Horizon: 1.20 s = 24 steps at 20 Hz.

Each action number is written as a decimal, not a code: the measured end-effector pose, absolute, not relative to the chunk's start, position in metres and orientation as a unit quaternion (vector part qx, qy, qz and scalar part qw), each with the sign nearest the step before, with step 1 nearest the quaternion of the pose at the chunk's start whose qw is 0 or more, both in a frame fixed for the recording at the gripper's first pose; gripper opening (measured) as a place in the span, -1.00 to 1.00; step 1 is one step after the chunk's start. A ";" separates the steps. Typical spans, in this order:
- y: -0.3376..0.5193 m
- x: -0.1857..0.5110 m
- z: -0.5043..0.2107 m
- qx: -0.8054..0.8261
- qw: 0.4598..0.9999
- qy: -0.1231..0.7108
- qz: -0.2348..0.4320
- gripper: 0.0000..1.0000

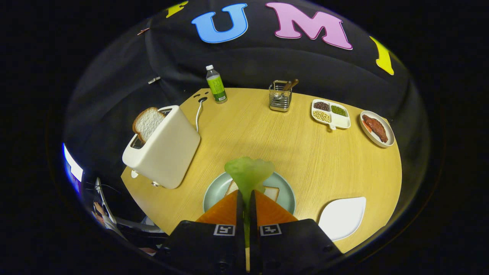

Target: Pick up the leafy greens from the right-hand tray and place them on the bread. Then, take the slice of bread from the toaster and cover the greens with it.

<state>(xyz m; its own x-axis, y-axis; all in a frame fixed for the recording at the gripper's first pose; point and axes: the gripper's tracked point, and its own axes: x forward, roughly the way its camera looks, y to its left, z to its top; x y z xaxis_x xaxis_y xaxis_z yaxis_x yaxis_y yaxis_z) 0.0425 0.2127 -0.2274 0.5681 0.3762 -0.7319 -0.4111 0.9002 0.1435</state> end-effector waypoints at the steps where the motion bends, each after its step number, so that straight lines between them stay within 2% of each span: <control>1: 0.214 0.042 -0.232 -0.027 0.882 0.415 0.221 -0.81; 9: 0.225 0.051 -0.267 -0.050 0.870 0.440 0.219 -0.58; 14: 0.224 0.054 -0.293 -0.074 0.863 0.451 0.215 -0.34; 18: 0.232 0.053 -0.289 -0.066 0.868 0.440 0.220 0.33; 19: 0.235 0.052 -0.283 -0.059 0.870 0.435 0.223 0.67; 21: 0.237 0.054 -0.270 -0.047 0.878 0.423 0.220 1.00; 24: 0.244 0.056 -0.243 -0.028 0.891 0.395 0.222 0.99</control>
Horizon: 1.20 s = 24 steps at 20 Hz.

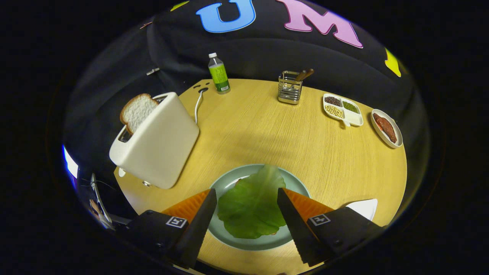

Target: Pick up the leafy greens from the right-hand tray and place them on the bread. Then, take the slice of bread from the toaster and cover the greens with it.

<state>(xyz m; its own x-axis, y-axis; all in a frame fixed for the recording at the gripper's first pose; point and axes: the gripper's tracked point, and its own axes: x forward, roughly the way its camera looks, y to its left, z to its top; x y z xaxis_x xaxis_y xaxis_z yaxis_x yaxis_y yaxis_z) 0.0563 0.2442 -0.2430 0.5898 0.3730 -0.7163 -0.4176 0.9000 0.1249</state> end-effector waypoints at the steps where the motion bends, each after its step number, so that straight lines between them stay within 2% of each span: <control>1: 0.247 0.059 -0.232 -0.032 0.896 0.381 0.226 0.99; 7: 0.294 0.062 -0.163 -0.032 0.912 0.309 0.268 0.98; 14: 0.374 0.054 -0.107 -0.057 0.907 0.249 0.335 0.98; 20: 0.439 0.047 -0.099 -0.086 0.897 0.228 0.369 0.98; 24: 0.475 0.055 -0.117 -0.117 0.894 0.227 0.367 0.99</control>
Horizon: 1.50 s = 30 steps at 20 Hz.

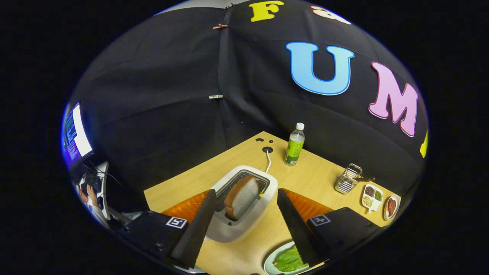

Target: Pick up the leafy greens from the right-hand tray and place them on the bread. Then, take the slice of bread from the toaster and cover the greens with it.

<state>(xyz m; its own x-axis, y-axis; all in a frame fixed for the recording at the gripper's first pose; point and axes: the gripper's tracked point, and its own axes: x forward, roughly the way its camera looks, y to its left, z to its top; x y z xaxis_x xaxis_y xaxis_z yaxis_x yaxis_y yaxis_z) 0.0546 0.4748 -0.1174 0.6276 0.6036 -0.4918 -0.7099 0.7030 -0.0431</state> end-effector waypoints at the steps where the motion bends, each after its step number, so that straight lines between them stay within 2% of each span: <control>1: 0.479 0.056 -0.126 -0.120 0.895 0.235 0.360 0.98; 13: 0.500 0.094 -0.184 -0.132 0.911 0.282 0.269 0.93; 14: 0.500 0.097 -0.187 -0.138 0.912 0.283 0.264 0.84; 23: 0.499 0.091 -0.193 -0.111 0.911 0.318 0.238 -0.58; 30: 0.501 0.087 -0.150 -0.039 0.914 0.304 0.266 -0.67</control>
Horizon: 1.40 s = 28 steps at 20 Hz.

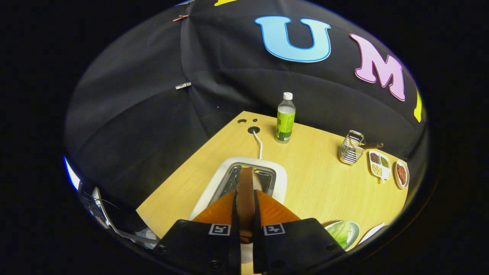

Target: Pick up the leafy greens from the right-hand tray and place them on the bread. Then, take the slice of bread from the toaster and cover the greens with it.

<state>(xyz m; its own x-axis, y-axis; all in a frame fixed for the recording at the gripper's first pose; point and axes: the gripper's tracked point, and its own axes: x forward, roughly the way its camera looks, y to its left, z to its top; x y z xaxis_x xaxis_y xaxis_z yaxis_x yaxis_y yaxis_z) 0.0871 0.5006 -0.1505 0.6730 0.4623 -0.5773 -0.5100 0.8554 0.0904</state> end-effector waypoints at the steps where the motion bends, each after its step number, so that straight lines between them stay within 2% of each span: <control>1: 0.499 0.088 -0.139 -0.024 0.916 0.299 0.268 -0.67; 7: 0.470 0.093 -0.091 0.026 0.925 0.275 0.262 -0.67; 12: 0.420 0.090 -0.081 0.032 0.932 0.268 0.244 -0.67; 21: 0.320 0.077 -0.121 0.036 0.935 0.297 0.190 -0.67; 28: 0.284 0.069 -0.177 0.078 0.920 0.347 0.165 -0.67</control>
